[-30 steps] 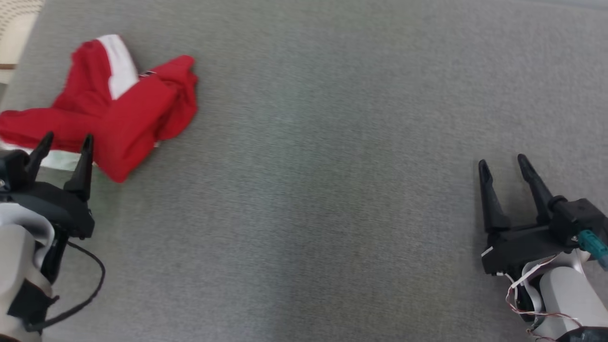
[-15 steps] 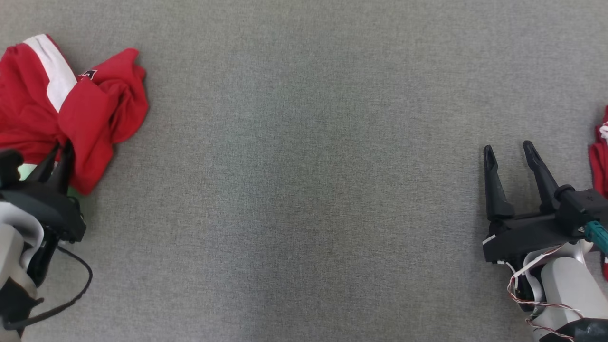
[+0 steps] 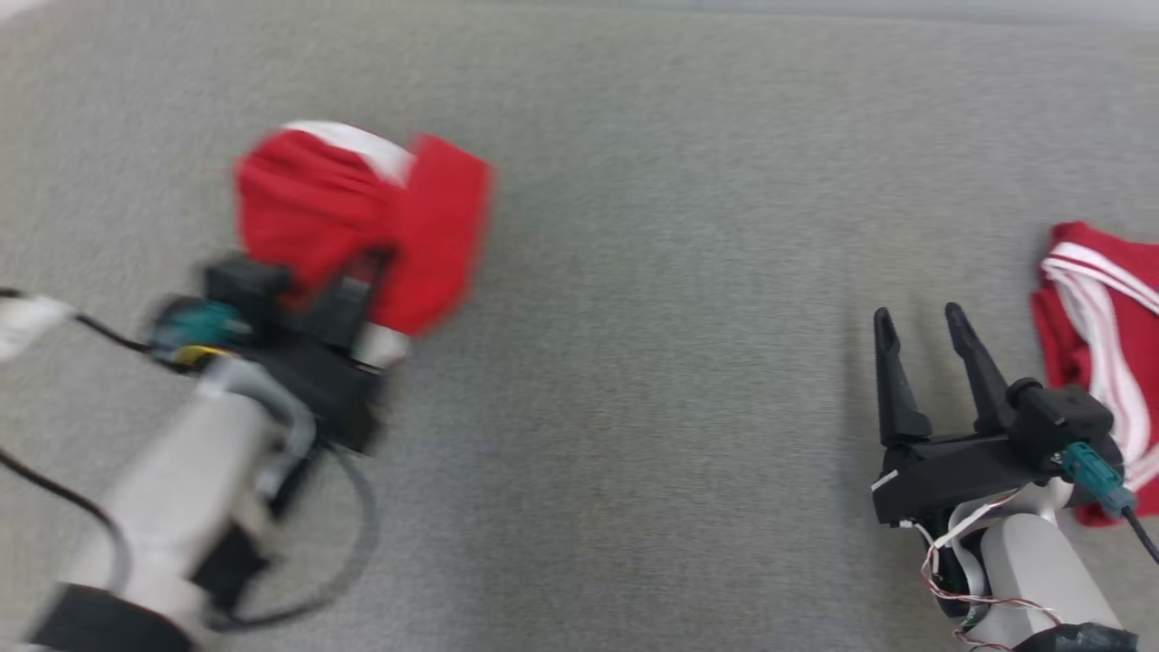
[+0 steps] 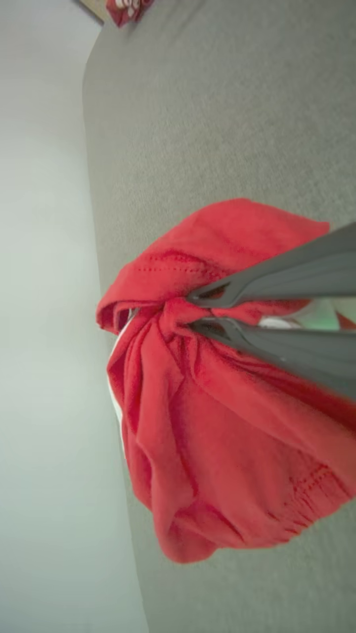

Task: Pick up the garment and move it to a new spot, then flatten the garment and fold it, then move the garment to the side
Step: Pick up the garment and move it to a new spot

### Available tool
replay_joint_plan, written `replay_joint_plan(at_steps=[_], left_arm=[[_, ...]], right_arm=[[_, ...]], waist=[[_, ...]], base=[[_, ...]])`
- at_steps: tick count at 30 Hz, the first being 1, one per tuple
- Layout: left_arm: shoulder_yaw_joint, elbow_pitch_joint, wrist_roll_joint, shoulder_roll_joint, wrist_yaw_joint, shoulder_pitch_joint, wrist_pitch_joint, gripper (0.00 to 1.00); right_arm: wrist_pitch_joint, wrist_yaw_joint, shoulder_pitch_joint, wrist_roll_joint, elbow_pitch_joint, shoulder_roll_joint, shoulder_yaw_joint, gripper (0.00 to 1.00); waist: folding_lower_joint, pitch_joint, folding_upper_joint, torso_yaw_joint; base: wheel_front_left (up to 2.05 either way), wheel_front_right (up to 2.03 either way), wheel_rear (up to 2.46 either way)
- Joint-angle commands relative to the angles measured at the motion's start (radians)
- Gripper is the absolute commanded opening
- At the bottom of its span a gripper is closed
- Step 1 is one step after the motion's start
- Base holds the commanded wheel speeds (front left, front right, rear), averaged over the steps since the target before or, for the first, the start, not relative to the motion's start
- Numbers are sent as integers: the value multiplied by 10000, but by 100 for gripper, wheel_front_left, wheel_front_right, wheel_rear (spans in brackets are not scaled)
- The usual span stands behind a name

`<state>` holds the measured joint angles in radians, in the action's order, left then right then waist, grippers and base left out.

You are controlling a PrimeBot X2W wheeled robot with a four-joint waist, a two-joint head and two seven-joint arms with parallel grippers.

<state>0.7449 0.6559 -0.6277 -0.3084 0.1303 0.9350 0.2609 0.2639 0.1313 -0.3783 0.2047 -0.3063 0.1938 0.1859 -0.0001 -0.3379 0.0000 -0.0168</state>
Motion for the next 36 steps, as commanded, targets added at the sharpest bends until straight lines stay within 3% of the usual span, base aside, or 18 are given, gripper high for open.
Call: replay_joint_plan(at_steps=[1, 7, 10, 11, 12, 13, 14, 24, 31, 36], left_arm=[[-4, -69, 21, 86, -8, -224, 53, 0], [140, -656, 325, 1425, -8, -549, 56, 0], [558, -562, 364, 1825, -8, -729, 56, 0], [648, -467, 314, 1924, -9, -803, 57, 6], [758, -342, 278, 2001, -8, -850, 57, 36], [763, -301, 231, 2077, -8, -857, 57, 94], [716, -258, 254, 2117, -8, -910, 57, 100], [-1599, -740, 1677, 2091, -60, -2296, 49, 100], [-3392, -1210, 2515, 2280, -210, -3907, 47, 100], [-4061, -1341, 2813, 2410, -138, -4657, 49, 100]], right_arm=[[-1, -12, 33, 26, -15, -35, 37, 100], [1, -12, 35, 78, -32, -163, 108, 100], [1, -12, 33, 159, -106, -206, 139, 100], [1, -12, 53, 164, -122, -232, 140, 100], [1, -12, 64, 179, -142, -271, 158, 100], [1, -12, 73, 203, -155, -290, 165, 100], [1, -12, 74, 223, -167, -318, 179, 100], [-1, -12, 422, 747, -6, -336, 1131, 100], [1, -12, 386, 1391, -92, -317, 2860, 100], [1, -12, 231, 1735, -338, -239, 3680, 100]], waist=[[1, 293, 0, 396], [1, 438, 0, 1102], [1, 481, 0, 1419], [1, 498, 0, 1489], [1, 517, 0, 1572], [1, 526, 0, 1622], [1, 554, 0, 1665], [1, 1319, 0, 1171], [1, 1819, 0, 484], [1, 1942, 0, 29]], base=[[0, 0, 0], [0, 0, 0], [0, 0, 0], [0, 0, 0], [0, 0, 0], [0, 0, 0], [0, 0, 0], [0, 0, 0], [0, 0, 0], [0, 0, 0]])
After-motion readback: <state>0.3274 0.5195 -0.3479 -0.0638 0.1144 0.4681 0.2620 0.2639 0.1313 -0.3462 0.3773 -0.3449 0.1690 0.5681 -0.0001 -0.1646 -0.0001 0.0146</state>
